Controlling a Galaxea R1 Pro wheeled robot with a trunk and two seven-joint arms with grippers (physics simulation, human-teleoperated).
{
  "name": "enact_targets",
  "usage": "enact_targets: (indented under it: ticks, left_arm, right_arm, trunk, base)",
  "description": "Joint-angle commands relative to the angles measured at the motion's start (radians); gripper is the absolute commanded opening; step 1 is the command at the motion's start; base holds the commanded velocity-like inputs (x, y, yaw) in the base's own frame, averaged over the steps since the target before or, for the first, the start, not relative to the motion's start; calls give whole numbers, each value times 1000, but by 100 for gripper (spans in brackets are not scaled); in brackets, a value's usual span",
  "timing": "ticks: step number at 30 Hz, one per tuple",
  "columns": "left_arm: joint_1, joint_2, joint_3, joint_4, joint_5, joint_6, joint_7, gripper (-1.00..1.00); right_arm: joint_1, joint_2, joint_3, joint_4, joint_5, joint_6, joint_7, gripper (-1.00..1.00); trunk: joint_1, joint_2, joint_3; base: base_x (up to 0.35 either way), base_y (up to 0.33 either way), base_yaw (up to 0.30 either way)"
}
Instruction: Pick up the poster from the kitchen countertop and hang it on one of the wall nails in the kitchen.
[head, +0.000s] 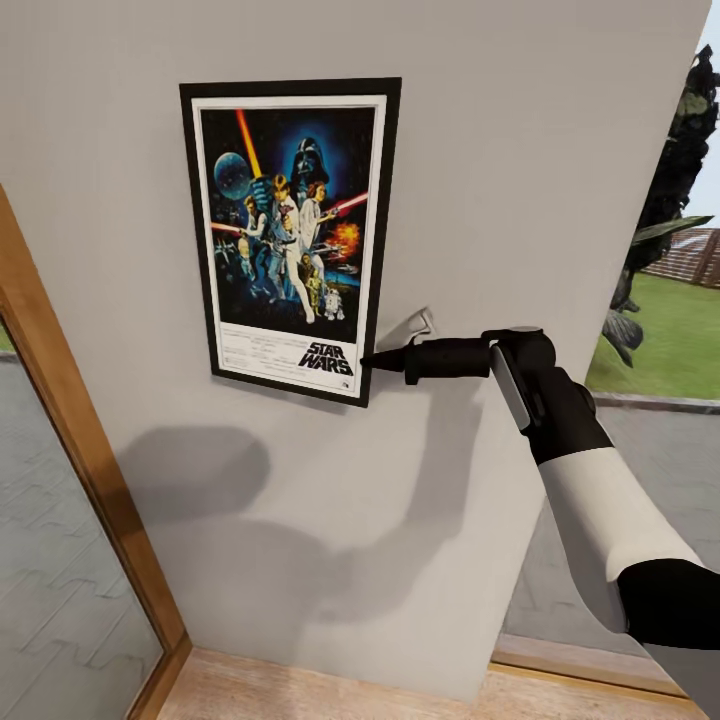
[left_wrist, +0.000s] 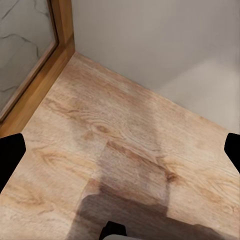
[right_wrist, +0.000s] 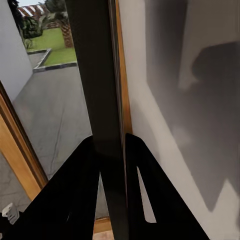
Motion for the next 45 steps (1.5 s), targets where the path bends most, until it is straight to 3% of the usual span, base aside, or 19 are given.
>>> enact_targets:
  ticks: [1, 11, 45]
  left_arm:
    - [0, 0, 1, -1, 4, 0, -5, 100]
    - [0, 0, 3, -1, 4, 0, -5, 100]
    - [0, 0, 3, -2, 4, 0, -5, 100]
  right_arm:
    - [-1, -1, 2, 0, -11, 11, -3, -100]
    - [-1, -1, 2, -7, -13, 15, -45, -100]
    - [-1, -1, -1, -4, -14, 16, -49, -100]
  trunk:
    - [1, -2, -2]
    - [1, -2, -2]
    - [1, -2, -2]
  base:
    - [0, 0, 0]
    - [0, 0, 0]
    - [0, 0, 0]
